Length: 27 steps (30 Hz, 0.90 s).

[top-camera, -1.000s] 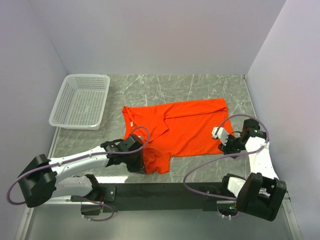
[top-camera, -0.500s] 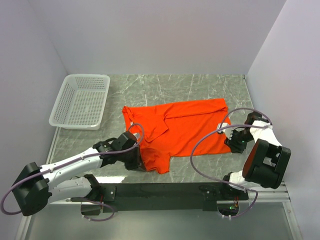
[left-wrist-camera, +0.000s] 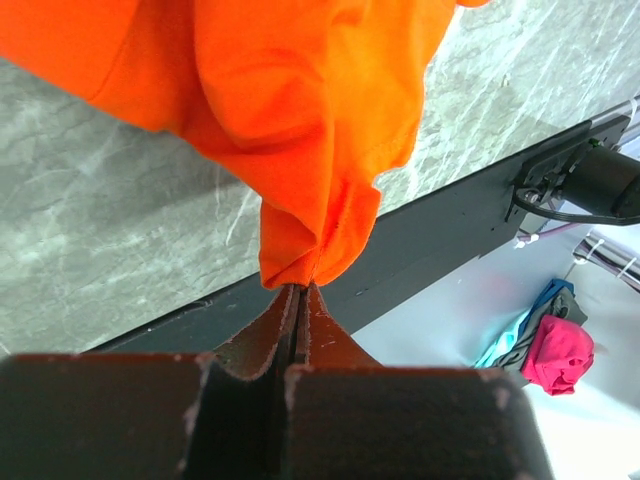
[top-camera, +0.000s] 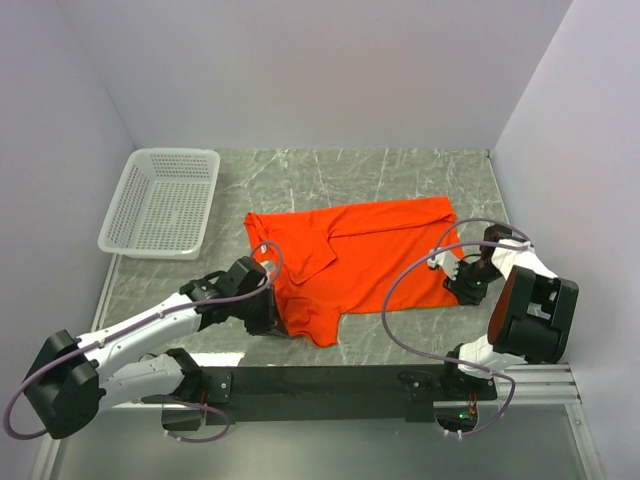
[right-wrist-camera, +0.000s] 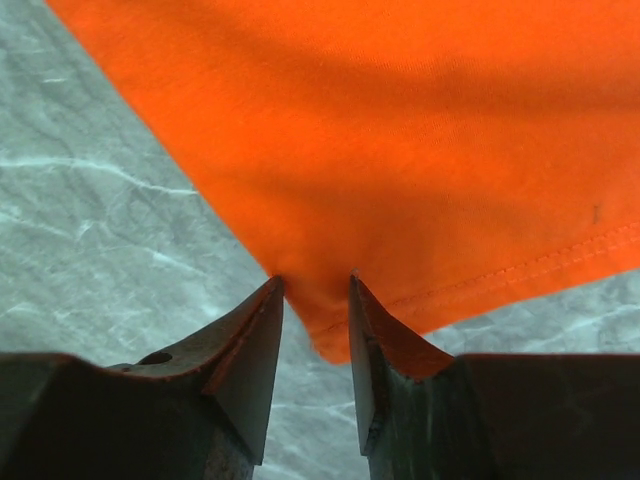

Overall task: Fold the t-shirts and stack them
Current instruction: Fold the tshirt

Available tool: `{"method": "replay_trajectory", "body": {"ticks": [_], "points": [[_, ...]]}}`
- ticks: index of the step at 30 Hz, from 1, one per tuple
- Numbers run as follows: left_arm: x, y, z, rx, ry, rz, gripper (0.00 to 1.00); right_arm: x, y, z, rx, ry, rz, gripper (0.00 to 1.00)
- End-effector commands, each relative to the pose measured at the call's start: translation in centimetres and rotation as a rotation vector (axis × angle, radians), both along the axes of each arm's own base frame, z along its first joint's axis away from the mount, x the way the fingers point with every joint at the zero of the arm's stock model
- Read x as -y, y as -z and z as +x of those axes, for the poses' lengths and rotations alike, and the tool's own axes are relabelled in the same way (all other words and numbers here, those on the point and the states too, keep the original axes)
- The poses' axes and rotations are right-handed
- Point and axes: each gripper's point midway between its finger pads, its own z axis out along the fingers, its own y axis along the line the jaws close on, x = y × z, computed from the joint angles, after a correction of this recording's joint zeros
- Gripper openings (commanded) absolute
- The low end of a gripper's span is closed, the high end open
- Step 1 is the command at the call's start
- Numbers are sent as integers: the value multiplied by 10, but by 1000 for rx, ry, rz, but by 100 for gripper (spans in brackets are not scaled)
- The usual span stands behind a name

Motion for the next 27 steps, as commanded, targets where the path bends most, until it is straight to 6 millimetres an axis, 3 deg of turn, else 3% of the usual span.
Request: {"method": "replay_trajectory", "body": {"ticks": [1,7,11,17,27], "points": [[5,-11,5,22,32,-27,1,0,7,3,7,-7,-18,39],[2,-9,8,14,12,-28,1,-6,10,-1,3,4,-5,19],[-4,-13,14,31,-10,-12,1,-8,-16,14,45,22,23,3],[-17,-26,28,71,-43,-5,1,-14,-54,17,33,26,66,0],[-22,-49,50,111,-49,-48,1,-23,-60,23,-5,128,133,0]]}}
